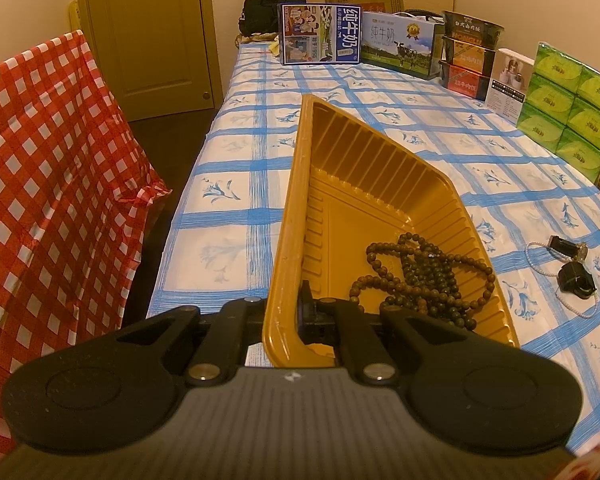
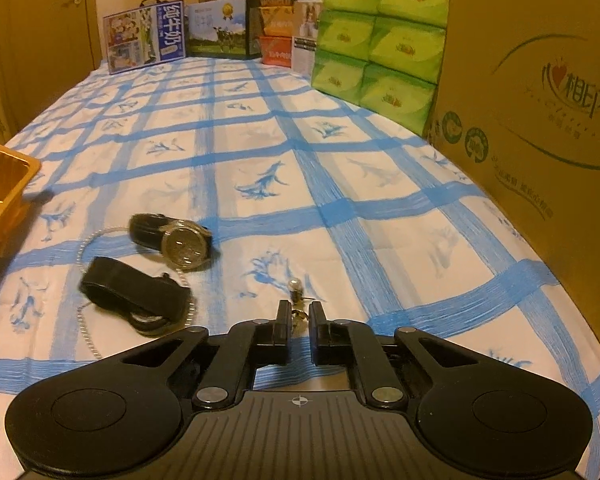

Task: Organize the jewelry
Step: 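Close the right tool on a small pearl earring, then carry the earring over the tray with the right tool and open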

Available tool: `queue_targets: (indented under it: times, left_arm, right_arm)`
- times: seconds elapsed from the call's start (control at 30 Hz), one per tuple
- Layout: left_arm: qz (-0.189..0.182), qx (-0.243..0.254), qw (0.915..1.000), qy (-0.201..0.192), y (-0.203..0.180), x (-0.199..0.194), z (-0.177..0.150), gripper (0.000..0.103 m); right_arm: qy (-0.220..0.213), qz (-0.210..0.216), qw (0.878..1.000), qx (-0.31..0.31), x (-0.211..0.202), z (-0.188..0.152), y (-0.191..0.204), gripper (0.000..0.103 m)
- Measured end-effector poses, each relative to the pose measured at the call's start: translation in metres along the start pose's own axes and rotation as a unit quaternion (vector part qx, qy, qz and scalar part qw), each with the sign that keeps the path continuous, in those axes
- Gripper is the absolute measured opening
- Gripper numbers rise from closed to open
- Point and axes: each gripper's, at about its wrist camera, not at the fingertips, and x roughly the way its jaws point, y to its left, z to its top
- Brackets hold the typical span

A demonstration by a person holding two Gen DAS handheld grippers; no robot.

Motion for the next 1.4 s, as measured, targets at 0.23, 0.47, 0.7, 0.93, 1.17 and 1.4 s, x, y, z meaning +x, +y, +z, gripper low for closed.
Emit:
queue_targets:
  times: [0.23, 0.47, 0.7, 0.93, 1.17, 1.4]
  left_arm:
    - [0.0, 0.0, 1.0, 0.0, 0.0, 0.0, 0.0, 0.005]
    - [0.0, 0.0, 1.0, 0.0, 0.0, 0.0, 0.0, 0.005]
    - [0.0, 0.0, 1.0, 0.0, 0.0, 0.0, 0.0, 0.005]
    - [0.0, 0.0, 1.0, 0.0, -0.001, 0.0, 0.0, 0.005]
    - [0.0, 0.0, 1.0, 0.0, -0.001, 0.0, 0.001, 0.005]
    - [0.0, 0.001, 1.0, 0.0, -0.001, 0.0, 0.0, 0.005]
  right_arm:
    - [-0.015, 0.04, 0.999, -0.005, -0.025, 0.01, 0.027, 0.008]
    - [-0.026, 0.105, 0.994, -0.035, -0.043, 0.023, 0.075, 0.008]
    - [-0.026, 0.167, 0.984, -0.059, -0.05, 0.028, 0.124, 0.008]
    - [-0.028, 0.208, 0.975, -0.079, -0.054, 0.034, 0.162, 0.008]
    - [-0.029, 0.236, 0.967, -0.089, -0.055, 0.04, 0.189, 0.008]
    - [-0.028, 0.254, 0.962, -0.096, -0.053, 0.045, 0.207, 0.008]
